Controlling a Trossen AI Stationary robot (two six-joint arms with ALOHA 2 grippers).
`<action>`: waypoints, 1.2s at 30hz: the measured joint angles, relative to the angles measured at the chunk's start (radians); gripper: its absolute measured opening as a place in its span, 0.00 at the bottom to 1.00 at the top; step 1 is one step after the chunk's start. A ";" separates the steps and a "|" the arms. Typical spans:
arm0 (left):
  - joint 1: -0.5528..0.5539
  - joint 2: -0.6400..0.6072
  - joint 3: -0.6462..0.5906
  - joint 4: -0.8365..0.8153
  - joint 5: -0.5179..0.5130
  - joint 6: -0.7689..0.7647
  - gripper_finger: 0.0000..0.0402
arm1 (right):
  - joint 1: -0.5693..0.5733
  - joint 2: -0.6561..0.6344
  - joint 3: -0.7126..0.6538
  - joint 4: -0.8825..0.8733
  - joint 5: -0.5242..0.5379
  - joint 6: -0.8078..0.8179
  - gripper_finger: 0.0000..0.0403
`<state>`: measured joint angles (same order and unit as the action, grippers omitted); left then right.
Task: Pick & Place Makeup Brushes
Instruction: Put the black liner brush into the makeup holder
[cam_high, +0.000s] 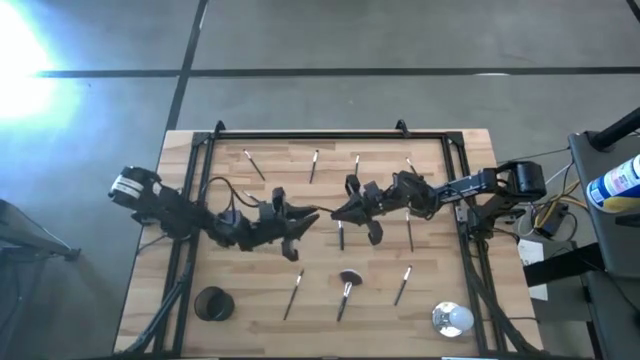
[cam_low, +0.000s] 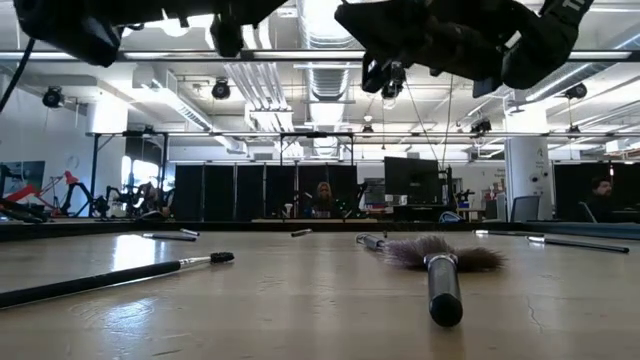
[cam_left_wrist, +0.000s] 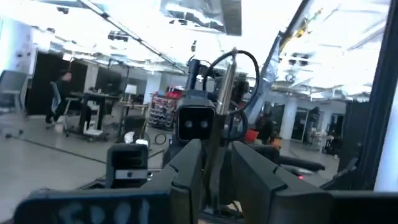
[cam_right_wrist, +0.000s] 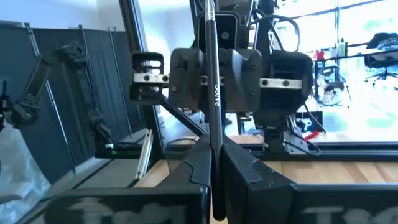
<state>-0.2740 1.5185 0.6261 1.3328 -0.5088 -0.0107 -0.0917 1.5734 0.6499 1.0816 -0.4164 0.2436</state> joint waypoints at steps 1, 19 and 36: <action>0.009 0.002 0.015 -0.008 0.027 0.010 0.20 | 0.000 0.000 0.005 -0.003 0.000 0.000 0.02; 0.041 -0.046 0.098 -0.157 0.122 0.132 0.03 | 0.003 0.000 0.016 -0.039 -0.004 -0.013 0.10; -0.321 -0.362 0.339 -1.520 -0.283 -0.550 0.03 | -0.020 -0.080 -0.113 -0.217 0.034 -0.123 0.13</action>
<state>-0.5950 1.1567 0.9648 -0.1868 -0.7914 -0.5610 -0.1120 1.4936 0.5367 0.8642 -0.3824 0.1203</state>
